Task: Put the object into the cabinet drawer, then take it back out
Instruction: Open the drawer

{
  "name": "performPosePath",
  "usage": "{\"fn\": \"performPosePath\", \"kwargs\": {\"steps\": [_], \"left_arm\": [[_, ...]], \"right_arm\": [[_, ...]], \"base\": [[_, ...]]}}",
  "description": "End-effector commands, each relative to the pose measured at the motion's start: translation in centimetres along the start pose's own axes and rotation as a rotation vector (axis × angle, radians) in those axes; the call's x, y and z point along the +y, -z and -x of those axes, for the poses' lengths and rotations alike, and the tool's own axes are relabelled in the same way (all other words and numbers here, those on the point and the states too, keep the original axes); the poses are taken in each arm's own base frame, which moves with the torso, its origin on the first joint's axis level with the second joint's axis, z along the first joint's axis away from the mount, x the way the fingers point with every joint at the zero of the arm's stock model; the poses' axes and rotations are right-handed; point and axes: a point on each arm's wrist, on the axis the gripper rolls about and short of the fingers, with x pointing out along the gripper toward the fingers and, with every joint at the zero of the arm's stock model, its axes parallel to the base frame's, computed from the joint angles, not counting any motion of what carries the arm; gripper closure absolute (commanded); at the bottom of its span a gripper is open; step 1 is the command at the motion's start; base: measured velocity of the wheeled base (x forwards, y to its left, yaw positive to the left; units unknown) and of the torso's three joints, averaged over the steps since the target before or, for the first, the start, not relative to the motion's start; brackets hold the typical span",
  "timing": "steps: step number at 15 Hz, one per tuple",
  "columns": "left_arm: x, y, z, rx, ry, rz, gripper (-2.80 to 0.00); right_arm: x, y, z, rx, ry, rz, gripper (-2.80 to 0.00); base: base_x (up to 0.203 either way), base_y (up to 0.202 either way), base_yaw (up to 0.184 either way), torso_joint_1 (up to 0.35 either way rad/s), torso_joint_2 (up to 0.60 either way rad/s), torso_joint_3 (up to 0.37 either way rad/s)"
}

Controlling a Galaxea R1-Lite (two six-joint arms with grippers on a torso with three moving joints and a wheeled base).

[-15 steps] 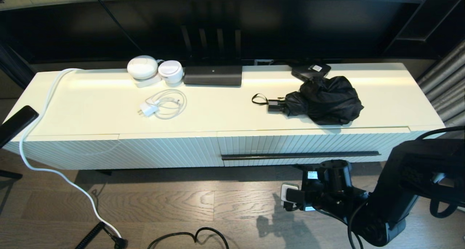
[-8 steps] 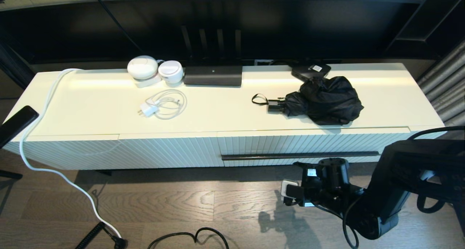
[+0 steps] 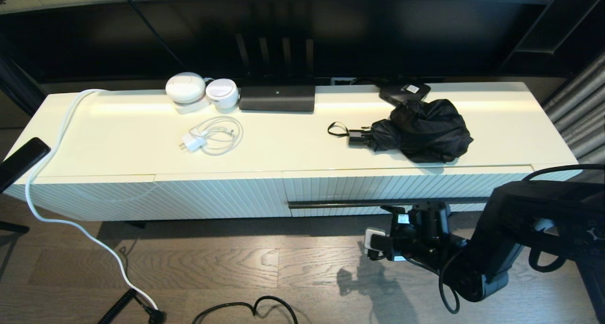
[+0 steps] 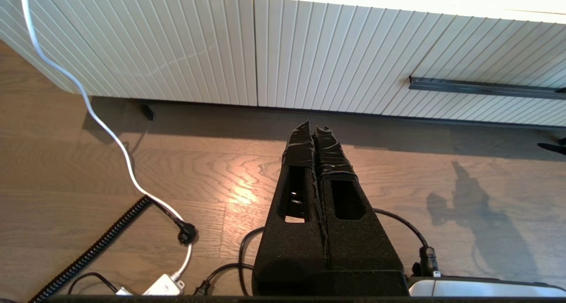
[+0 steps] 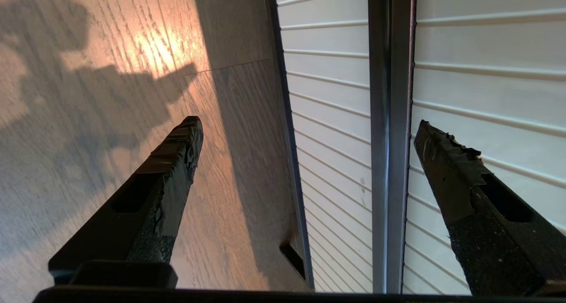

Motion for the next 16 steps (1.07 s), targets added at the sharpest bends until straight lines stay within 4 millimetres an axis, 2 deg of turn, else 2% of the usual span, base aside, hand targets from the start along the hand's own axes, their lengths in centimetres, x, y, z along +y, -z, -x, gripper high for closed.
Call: {"fn": "performPosePath", "kwargs": {"steps": [1, 5, 9, 16], "left_arm": [[0.0, 0.0, 0.0, -0.001, 0.000, 0.001, 0.00], [0.0, 0.0, 0.0, -0.001, 0.000, 0.001, 0.00], [0.0, 0.0, 0.0, -0.001, 0.000, 0.001, 0.00], [0.0, 0.0, 0.0, -0.001, 0.000, 0.001, 0.00]], "right_arm": [[0.2, 0.1, -0.6, -0.001, 0.004, 0.006, -2.80], [0.0, 0.2, -1.6, -0.005, 0.020, 0.005, -2.80], [-1.0, 0.8, -2.3, -0.001, 0.054, 0.030, -2.80], [-0.7, 1.4, -2.7, 0.011, 0.047, 0.033, -2.80]], "base": [[0.000, 0.000, 0.000, 0.000, 0.00, 0.000], [0.000, 0.000, 0.000, 0.000, 0.00, 0.000], [0.000, 0.000, 0.000, 0.000, 0.00, 0.000], [0.000, 0.000, 0.000, 0.000, 0.00, 0.000]]}}
